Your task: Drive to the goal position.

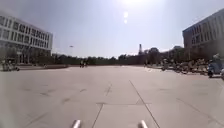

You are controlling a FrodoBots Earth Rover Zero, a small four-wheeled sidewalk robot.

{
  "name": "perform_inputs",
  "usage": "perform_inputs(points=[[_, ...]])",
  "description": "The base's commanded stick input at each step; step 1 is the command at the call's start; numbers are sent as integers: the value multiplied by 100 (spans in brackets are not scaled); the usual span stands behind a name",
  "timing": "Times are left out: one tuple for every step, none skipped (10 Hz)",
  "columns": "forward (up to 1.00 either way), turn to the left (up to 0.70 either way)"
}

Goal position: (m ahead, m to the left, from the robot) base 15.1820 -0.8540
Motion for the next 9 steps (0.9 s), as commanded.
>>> perform_inputs(points=[[70, 0], [70, 0], [70, 0], [70, 0], [70, 0], [70, 0], [70, 0], [70, 0], [70, 0]])
